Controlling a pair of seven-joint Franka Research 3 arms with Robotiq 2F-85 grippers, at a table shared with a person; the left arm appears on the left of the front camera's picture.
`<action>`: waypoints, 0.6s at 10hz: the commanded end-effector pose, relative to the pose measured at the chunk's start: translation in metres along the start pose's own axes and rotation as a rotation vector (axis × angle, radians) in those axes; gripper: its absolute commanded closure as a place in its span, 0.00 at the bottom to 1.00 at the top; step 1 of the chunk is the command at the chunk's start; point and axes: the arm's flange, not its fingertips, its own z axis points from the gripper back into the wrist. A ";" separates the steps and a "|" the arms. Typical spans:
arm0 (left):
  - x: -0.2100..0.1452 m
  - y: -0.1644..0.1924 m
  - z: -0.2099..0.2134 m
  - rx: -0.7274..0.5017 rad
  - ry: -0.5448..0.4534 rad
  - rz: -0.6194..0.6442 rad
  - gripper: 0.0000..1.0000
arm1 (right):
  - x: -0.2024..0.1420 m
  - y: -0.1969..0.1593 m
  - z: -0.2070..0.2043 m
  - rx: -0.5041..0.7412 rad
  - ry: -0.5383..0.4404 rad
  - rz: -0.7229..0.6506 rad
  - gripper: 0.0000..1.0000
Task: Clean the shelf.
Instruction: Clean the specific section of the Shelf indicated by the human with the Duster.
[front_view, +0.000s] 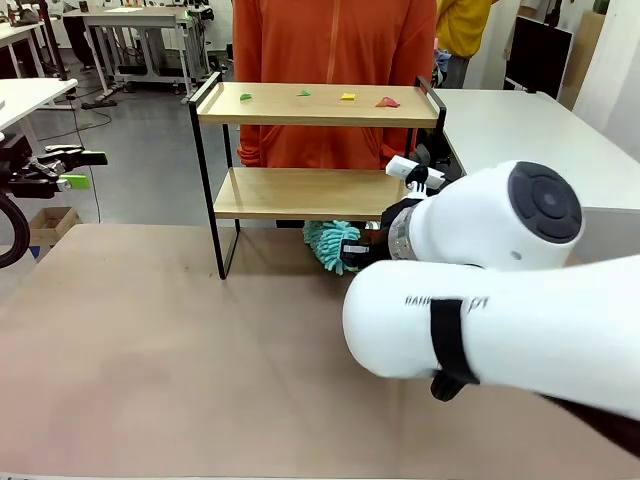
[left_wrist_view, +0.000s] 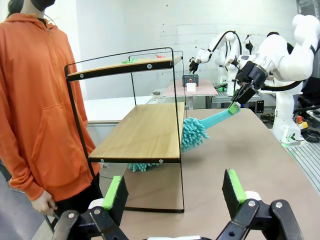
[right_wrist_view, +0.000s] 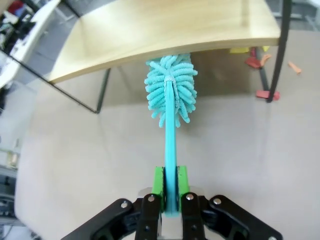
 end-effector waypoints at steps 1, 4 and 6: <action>0.002 -0.002 0.000 -0.003 -0.007 -0.017 0.00 | -0.044 -0.084 0.063 0.114 0.033 0.061 0.86; 0.002 -0.002 0.000 -0.003 -0.007 -0.017 0.00 | -0.050 -0.107 0.083 0.210 0.091 0.102 0.86; 0.002 -0.002 0.000 -0.003 -0.007 -0.017 0.00 | -0.048 -0.132 0.098 0.281 0.160 0.137 0.86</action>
